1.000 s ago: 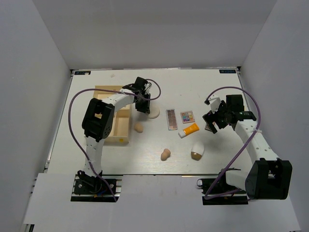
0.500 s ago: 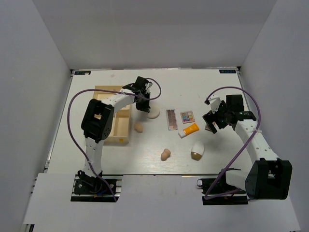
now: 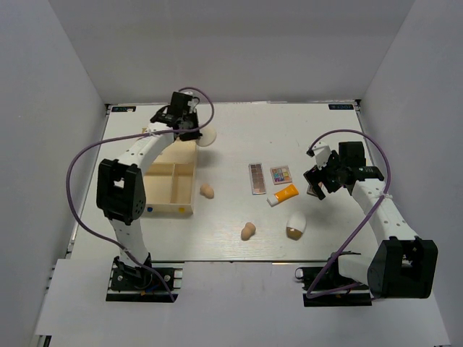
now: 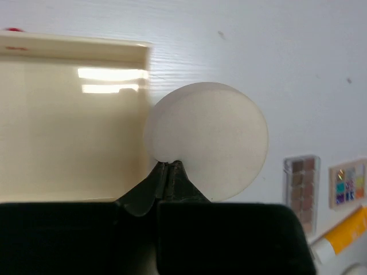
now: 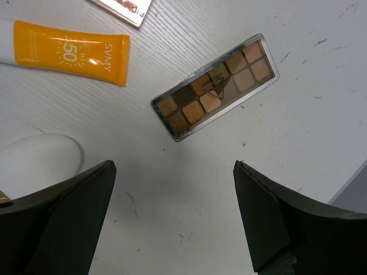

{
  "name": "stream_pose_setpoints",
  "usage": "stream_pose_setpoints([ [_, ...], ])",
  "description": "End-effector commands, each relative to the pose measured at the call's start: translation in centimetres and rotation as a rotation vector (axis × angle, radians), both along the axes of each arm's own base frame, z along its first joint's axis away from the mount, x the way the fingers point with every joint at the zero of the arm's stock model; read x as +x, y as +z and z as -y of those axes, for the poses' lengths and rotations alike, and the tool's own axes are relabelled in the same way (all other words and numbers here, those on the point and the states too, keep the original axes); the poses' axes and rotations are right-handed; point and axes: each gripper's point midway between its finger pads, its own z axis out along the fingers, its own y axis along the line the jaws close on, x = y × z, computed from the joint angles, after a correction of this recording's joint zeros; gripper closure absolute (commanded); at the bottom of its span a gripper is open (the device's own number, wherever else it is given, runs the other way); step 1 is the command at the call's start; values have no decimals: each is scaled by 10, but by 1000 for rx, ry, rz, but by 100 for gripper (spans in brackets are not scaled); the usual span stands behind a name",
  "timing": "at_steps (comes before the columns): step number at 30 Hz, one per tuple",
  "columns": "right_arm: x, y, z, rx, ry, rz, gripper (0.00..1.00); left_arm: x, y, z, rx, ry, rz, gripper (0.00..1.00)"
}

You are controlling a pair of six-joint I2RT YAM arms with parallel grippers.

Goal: Organize the makeup

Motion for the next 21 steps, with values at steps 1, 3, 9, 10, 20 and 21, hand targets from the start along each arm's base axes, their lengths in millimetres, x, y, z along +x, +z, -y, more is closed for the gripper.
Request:
stream_pose_setpoints([
  [1, -5, 1, -1, 7, 3, 7, 11, 3, 18, -56, 61, 165, 26, 100],
  [3, -5, 0, -1, 11, 1, 5, 11, 4, 17, -82, 81, 228, 20, 100],
  [9, -2, 2, -2, 15, 2, 12, 11, -3, -9, -113, 116, 287, -50, 98],
  [10, -2, 2, -2, 15, 2, 10, 11, -7, -15, -114, 120, 290, -61, 90],
  [20, -10, 2, -15, 66, 66, -22, 11, -5, 8, -120, 106, 311, -15, 18],
  [21, -12, 2, -17, 74, 86, -24, 11, -5, 19, -119, 98, 309, 7, 18],
])
